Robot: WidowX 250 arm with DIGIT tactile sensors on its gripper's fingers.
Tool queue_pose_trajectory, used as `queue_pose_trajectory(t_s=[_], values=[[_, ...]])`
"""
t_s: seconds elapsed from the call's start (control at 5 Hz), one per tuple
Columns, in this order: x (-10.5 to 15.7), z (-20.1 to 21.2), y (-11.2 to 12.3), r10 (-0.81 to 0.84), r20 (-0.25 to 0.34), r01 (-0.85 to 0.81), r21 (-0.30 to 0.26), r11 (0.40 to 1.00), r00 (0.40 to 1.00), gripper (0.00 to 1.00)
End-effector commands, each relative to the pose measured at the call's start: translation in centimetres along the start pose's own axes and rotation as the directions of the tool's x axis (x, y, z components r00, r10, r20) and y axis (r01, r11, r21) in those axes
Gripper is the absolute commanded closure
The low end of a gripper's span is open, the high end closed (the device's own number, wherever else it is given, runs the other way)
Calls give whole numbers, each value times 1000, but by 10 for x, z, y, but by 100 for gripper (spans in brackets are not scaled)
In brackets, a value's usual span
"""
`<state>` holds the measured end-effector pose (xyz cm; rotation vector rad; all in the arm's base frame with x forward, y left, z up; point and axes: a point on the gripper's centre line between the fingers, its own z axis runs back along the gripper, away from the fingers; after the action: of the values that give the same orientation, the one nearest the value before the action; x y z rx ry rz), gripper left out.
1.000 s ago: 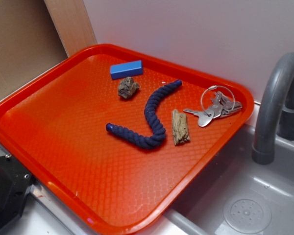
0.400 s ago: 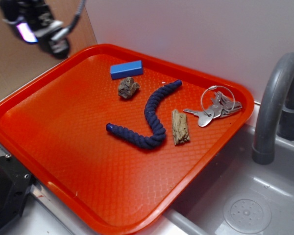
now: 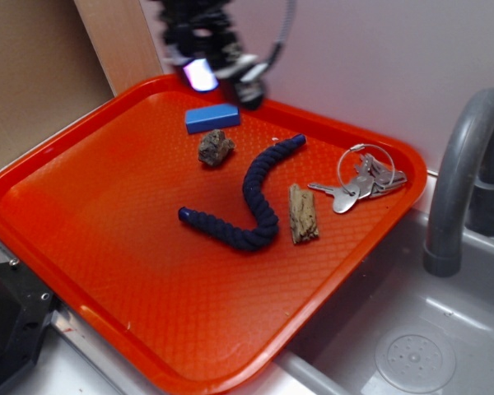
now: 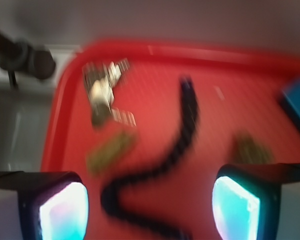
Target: Grab the silver keys.
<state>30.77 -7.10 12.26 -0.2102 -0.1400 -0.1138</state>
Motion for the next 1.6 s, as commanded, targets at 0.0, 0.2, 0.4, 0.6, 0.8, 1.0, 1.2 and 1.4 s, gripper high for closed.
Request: queue_pose_trajectory(t_s=[0.0, 0.2, 0.4, 0.6, 0.8, 1.0, 1.2, 1.4], values=[[73, -50, -20, -124, -80, 113, -133, 985, 989, 0], [52, -59, -38, -219, -151, 196, -150, 969, 964, 0], [36, -49, -43, -237, -125, 217, -157, 964, 963, 0], [39, -55, -28, -211, -73, 200, -135, 970, 975, 0], [44, -68, -22, -184, -17, 179, -156, 971, 983, 0], [49, -70, -14, -81, 36, 87, -203, 975, 996, 0], [47, -66, -15, -69, 32, 74, -243, 967, 997, 80], [37, -64, -24, -83, 37, 90, -223, 971, 996, 100]])
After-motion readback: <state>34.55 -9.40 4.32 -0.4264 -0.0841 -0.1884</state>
